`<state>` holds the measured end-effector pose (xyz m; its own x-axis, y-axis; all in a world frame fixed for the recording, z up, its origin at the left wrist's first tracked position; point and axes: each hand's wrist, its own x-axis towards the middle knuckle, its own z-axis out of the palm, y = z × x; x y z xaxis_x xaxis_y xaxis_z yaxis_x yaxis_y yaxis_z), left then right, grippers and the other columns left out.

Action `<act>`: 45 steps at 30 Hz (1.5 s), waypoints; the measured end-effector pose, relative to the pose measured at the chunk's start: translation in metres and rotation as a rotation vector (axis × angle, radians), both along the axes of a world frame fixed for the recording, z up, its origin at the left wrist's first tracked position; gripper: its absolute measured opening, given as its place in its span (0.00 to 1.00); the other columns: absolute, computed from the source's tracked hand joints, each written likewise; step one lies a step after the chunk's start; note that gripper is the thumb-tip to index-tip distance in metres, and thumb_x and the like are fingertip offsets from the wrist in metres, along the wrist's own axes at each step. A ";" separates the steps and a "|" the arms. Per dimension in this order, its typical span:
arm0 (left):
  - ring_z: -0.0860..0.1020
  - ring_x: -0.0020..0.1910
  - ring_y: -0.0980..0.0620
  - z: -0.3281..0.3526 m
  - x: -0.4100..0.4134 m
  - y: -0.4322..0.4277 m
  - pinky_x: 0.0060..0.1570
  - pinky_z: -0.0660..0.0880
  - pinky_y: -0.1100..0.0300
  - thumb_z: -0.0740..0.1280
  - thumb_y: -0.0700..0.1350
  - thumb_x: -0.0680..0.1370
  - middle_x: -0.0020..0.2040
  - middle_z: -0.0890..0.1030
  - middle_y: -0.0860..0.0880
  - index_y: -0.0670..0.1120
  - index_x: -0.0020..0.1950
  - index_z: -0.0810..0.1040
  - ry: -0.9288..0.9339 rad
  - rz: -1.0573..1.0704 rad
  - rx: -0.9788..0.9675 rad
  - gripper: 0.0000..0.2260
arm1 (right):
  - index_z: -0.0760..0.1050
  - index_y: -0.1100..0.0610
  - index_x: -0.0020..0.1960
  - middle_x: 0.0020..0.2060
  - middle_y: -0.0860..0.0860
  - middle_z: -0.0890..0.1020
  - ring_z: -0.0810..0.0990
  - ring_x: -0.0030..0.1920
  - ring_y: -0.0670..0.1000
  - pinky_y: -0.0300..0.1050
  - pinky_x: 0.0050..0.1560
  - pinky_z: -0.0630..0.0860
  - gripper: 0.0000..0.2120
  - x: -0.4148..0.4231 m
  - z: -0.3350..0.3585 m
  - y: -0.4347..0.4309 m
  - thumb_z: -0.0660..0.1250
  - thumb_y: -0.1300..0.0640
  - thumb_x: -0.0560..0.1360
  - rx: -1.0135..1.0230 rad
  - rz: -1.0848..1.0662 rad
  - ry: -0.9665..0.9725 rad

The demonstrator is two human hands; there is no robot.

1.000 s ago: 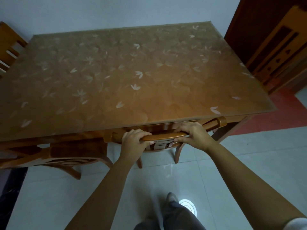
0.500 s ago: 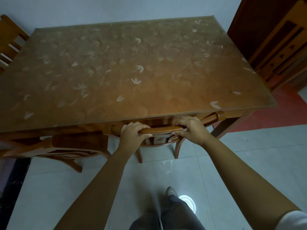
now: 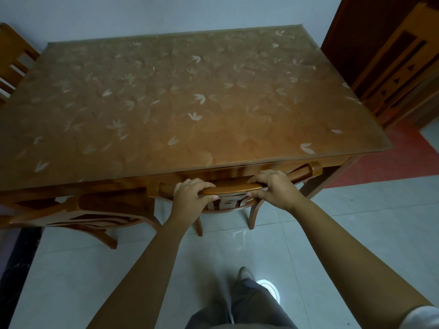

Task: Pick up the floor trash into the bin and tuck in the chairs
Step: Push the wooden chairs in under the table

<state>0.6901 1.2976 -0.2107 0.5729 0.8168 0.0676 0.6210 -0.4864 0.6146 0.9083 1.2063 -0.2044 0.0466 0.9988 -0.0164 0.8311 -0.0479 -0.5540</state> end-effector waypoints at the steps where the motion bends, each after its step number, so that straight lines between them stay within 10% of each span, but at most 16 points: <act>1: 0.73 0.48 0.51 0.000 0.000 0.000 0.45 0.54 0.62 0.72 0.47 0.71 0.47 0.80 0.51 0.48 0.51 0.82 -0.002 0.003 0.003 0.10 | 0.79 0.55 0.51 0.44 0.51 0.81 0.76 0.47 0.49 0.50 0.53 0.71 0.11 0.000 0.000 0.000 0.70 0.52 0.70 0.003 0.001 -0.004; 45: 0.73 0.50 0.50 0.002 -0.009 -0.009 0.46 0.54 0.64 0.72 0.47 0.71 0.49 0.81 0.51 0.48 0.52 0.82 -0.007 0.019 -0.031 0.11 | 0.79 0.55 0.52 0.44 0.52 0.82 0.77 0.47 0.52 0.51 0.53 0.72 0.14 -0.012 0.002 -0.009 0.70 0.49 0.70 -0.033 -0.036 0.006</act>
<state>0.6809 1.2884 -0.2091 0.5565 0.8296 0.0456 0.6261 -0.4548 0.6333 0.8961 1.1972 -0.2022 0.0820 0.9954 -0.0497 0.8252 -0.0958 -0.5566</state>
